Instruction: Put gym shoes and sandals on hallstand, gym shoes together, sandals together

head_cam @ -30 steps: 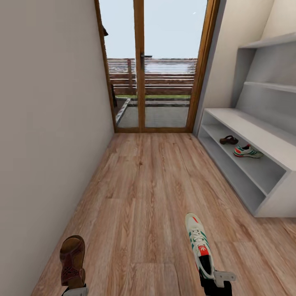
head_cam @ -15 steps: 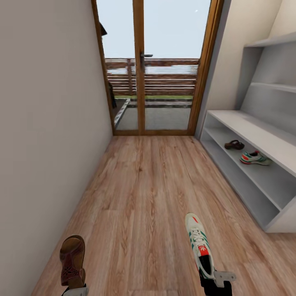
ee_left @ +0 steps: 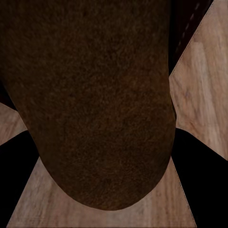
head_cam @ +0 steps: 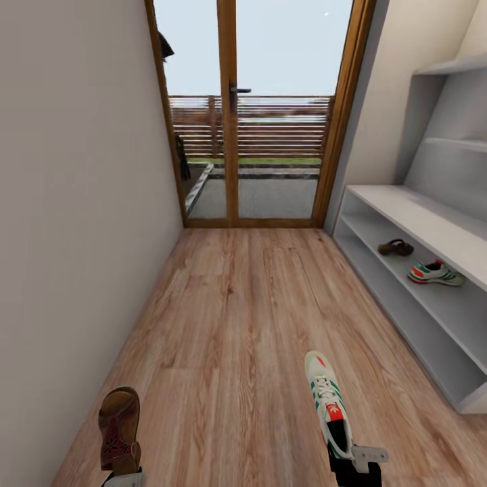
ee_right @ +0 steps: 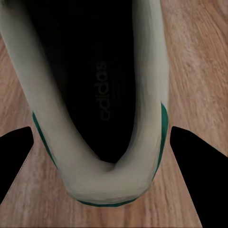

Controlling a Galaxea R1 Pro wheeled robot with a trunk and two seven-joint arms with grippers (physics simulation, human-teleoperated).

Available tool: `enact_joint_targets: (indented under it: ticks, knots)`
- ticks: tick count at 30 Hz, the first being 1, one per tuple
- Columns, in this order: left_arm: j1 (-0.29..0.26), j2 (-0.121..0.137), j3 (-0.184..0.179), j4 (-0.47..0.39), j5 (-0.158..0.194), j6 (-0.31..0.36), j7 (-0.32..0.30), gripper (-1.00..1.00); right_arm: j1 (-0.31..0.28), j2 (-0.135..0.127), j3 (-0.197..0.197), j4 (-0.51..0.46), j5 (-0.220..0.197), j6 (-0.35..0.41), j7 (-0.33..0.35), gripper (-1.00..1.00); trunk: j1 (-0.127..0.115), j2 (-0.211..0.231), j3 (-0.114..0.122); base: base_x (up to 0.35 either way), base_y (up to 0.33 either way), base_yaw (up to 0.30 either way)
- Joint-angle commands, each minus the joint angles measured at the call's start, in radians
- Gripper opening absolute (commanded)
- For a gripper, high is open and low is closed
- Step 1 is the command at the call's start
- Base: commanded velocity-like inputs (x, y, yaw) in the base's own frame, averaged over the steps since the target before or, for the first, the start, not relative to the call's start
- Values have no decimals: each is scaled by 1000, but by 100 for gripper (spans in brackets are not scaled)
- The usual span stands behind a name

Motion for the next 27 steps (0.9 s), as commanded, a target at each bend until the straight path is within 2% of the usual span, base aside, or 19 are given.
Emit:
enact_joint_targets:
  ticks: [1, 27]
  knots:
    - [-1, 0, 9, 0, -2, -3, -9, -100, -1, -1, 9, 0, -10, -3, -4, -100, 0, 0, -1, 337, 0, 0]
    - [-1, -1, 9, 0, -2, -3, -9, -100, -1, -1, 9, 0, -10, -2, -4, -100, 0, 0, -1, 337, 0, 0]
